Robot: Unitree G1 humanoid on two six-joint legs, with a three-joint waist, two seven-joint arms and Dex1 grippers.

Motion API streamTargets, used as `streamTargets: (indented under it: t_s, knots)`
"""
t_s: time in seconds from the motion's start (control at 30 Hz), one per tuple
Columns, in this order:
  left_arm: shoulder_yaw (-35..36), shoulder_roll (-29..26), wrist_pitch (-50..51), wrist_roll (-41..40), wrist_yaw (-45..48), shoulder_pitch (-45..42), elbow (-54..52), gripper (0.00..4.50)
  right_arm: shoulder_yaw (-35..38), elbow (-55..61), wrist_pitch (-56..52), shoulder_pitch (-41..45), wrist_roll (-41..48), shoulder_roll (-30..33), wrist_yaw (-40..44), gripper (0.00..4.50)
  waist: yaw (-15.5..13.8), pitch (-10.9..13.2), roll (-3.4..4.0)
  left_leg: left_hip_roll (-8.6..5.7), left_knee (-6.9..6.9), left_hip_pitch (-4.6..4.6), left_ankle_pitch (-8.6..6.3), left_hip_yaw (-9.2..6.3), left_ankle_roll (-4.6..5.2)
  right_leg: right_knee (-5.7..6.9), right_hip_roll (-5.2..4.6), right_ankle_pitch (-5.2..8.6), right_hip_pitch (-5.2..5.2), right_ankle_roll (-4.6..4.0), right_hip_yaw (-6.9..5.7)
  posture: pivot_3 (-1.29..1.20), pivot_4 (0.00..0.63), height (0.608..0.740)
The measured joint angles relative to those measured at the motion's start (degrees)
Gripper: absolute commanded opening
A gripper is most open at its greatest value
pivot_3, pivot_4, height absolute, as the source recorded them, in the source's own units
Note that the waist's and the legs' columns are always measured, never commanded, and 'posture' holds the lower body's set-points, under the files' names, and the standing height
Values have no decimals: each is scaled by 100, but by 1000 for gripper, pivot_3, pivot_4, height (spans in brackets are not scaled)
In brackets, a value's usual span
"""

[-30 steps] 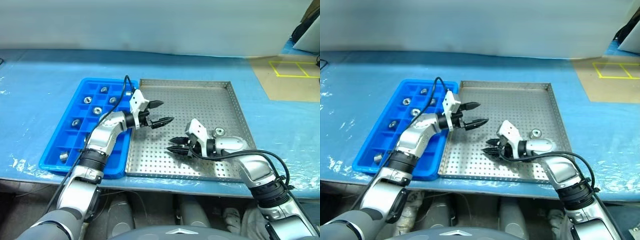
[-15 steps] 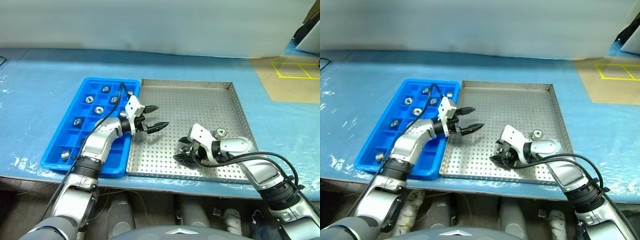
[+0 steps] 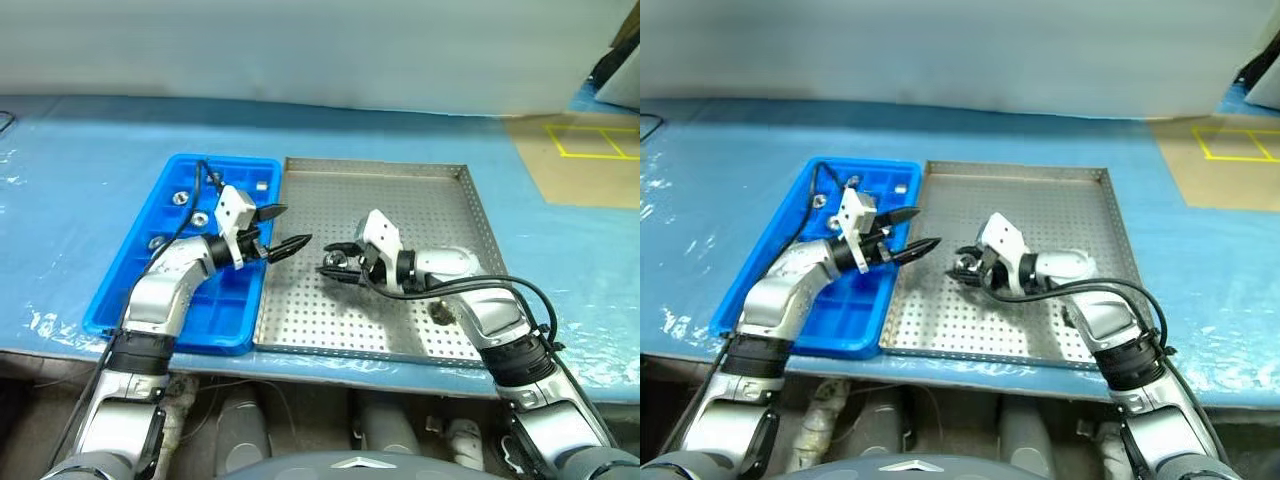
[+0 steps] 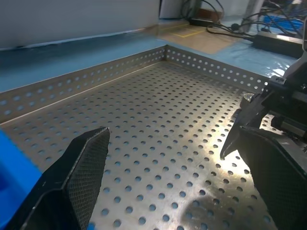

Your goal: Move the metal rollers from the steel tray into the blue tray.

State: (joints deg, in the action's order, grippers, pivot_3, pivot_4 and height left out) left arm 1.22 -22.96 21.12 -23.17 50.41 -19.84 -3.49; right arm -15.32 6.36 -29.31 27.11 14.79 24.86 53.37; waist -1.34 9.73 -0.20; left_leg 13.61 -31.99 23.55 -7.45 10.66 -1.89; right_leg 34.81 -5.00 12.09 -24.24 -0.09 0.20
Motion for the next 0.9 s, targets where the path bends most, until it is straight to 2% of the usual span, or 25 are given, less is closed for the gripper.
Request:
streamTargets:
  t_s: [0.17,0.3,0.4,0.53,0.67,0.9]
  knots:
    - [310,-254,513,-356,-364,1013,-1326,4500,-37,-720,366,806,162,-480,539,1783,-195,1,2,2,19,3,5,-2,-8,3,-1,3,-8,-4,-11,180,150,740]
    - [412,-332,687,-365,-800,1591,-2026,4500,-116,-2613,1298,1957,-49,-1385,733,1783,-315,2,3,2,26,-4,11,-13,-18,21,-5,2,-8,-7,-11,258,150,740]
    - [618,-327,699,-342,-1178,2209,-2414,4500,-71,-4169,1991,2688,-348,-2097,278,1783,-414,3,5,0,40,-1,18,-23,-31,19,-4,6,-10,-14,-11,278,150,740]
    - [730,-325,662,-146,-1595,2554,-2445,4500,121,-5552,2609,3340,-660,-2623,-500,1783,-619,4,6,3,65,22,27,-45,-44,4,-4,17,-16,-29,-38,302,150,740]
    - [709,-291,614,-78,-1784,2443,-2450,4500,168,-6332,2928,3532,-950,-2951,-977,1783,-714,4,7,3,67,28,28,-52,-47,2,-3,22,-17,-29,-45,302,150,740]
    - [487,-284,608,-37,-1841,2394,-2446,4500,167,-6586,3020,3397,-1228,-2935,-638,1783,-721,4,7,7,68,35,39,-64,-64,16,5,22,-27,-29,-52,263,150,740]
